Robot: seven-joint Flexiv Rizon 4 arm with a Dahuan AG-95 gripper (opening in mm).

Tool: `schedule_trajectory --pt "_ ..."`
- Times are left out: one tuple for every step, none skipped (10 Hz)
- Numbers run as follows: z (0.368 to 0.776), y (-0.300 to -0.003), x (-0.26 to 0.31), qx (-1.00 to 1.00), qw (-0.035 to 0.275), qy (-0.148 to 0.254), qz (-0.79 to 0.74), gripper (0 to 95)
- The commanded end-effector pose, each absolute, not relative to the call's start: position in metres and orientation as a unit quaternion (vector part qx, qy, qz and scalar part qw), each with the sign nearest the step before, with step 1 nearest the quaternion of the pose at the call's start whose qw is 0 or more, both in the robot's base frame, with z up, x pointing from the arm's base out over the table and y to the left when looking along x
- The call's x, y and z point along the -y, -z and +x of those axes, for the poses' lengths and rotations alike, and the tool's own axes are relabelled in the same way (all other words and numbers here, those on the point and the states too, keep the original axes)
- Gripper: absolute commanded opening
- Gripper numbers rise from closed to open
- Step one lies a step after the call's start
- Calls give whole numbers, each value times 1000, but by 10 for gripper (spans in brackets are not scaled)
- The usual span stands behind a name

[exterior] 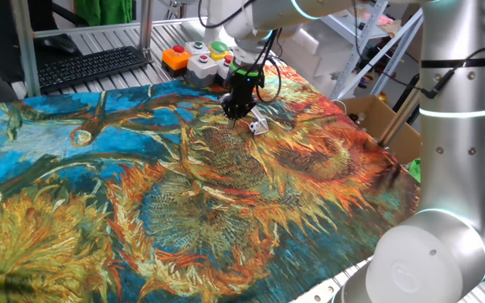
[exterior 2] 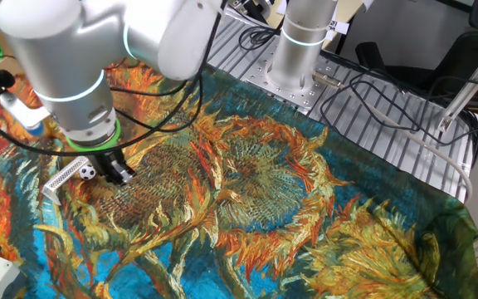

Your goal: Push the soccer ball into the goal

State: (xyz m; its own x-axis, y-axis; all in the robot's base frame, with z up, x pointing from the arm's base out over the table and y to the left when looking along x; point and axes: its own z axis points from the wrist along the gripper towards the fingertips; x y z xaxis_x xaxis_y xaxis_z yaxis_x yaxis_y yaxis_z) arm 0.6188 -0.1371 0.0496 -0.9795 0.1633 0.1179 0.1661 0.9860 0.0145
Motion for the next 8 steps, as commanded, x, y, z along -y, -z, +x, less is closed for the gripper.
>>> schedule_trajectory --pt "606 -59 129 995 73 8 -71 0" --pt "604 -60 128 995 76 6 -69 0" --pt "601 -61 127 995 80 6 -60 0" --pt "600 -62 126 995 81 4 -62 0" --pt "599 -63 126 995 82 1 -62 0" --pt "598 -63 125 994 85 0 -63 0" --pt "598 -63 125 994 87 0 -63 0" --pt "598 -63 125 994 87 -1 -63 0"
